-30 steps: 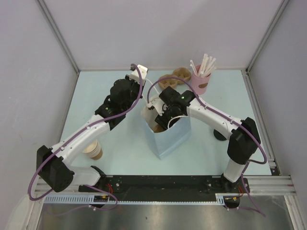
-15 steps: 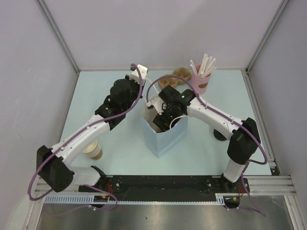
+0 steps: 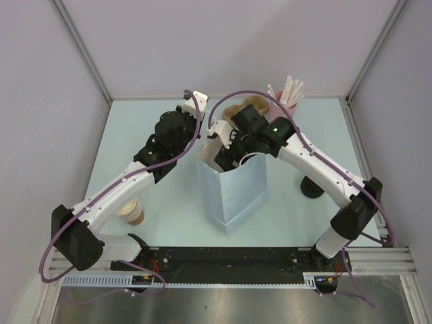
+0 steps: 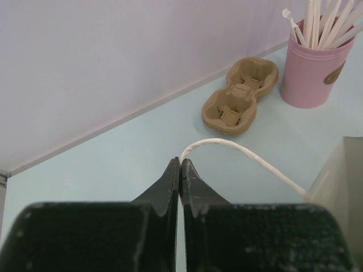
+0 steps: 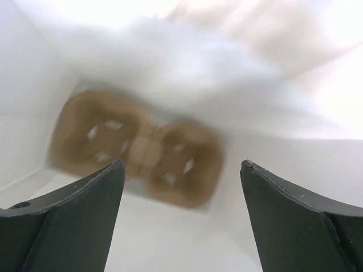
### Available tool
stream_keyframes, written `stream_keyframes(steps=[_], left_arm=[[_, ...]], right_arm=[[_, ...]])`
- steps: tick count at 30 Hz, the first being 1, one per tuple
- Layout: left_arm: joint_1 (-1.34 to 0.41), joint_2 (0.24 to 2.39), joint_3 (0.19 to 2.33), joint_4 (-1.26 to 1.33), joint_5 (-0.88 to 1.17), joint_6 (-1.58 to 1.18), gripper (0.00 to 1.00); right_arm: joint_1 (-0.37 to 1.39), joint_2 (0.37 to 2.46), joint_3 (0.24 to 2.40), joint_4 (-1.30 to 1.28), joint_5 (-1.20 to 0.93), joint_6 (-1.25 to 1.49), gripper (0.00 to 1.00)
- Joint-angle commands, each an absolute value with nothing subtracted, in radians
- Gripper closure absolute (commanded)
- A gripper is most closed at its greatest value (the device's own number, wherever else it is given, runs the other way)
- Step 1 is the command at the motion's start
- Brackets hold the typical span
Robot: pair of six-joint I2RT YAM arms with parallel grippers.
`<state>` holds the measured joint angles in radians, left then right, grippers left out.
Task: Pack the takeout coffee
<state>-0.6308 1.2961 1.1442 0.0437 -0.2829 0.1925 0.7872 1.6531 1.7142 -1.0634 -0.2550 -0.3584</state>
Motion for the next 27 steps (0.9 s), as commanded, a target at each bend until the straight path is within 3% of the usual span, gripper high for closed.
stream_keyframes(steps=[1,16,27], left_arm=[[-0.63,1.266,1.141,0.095,-0.275,0.195,0.96],[-0.63,1.255,1.138,0.095,-0.247,0.196,0.96],[-0.63,1.255,1.138,0.091,-0.227,0.196,0.96]], right_arm=[[0.767,1.539,1.784,-0.993,-0.281,-0.385,0.12],[0.733,1.421,1.694,-0.87,-0.181,-0.454,0.11],[0.623,1.128,1.605,-0.69,-0.294,-0.466,0.11]])
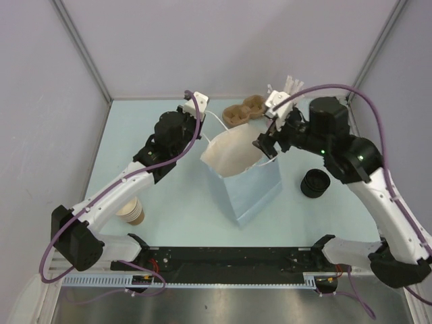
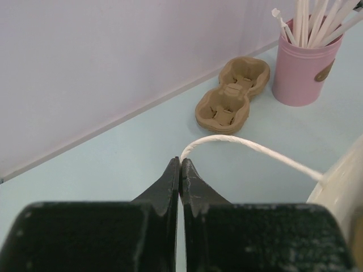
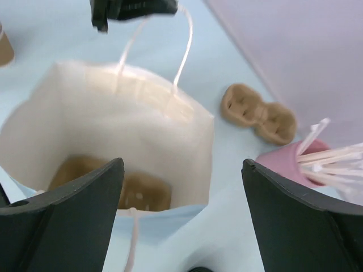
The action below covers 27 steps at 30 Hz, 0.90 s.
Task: Pack the takeout coffee
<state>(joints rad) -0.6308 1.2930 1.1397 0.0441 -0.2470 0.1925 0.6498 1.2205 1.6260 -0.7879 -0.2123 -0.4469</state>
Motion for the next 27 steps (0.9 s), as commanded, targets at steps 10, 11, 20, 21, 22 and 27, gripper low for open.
stream_keyframes(steps=[10,11,20,21,22,27], left_arm=[[-0.632,1.252,1.141,0.084,-0.206,0.187,0.95],[-0.632,1.252,1.141,0.084,-0.201,0.187,0.95],[-0.632,1.244,1.137,0.083,-0.153,0.186,0.94],[-0.632,1.243,1.135,0.083,-0.15,0.186,0.94],[-0.632,1.241,1.134,0.084,-0.149,0.186,0.94],[-0.632,1.243,1.131,0.087,-0.143,0.187,0.94]], right_arm=[[0.617,1.094,1.433,-0.562,-0.2,-0.393,0.13],[0.617,1.094,1.427,-0.551,-0.186,-0.371,0.13],[0.635,1.101,1.41,-0.442,-0.08,-0.331,0.13],[0.635,1.1,1.414,-0.442,-0.075,-0.345,0.13],[0.635,1.097,1.43,-0.448,-0.074,-0.354,0.13],[0.629,1.077,1.488,-0.5,-0.061,-0.402,0.12]])
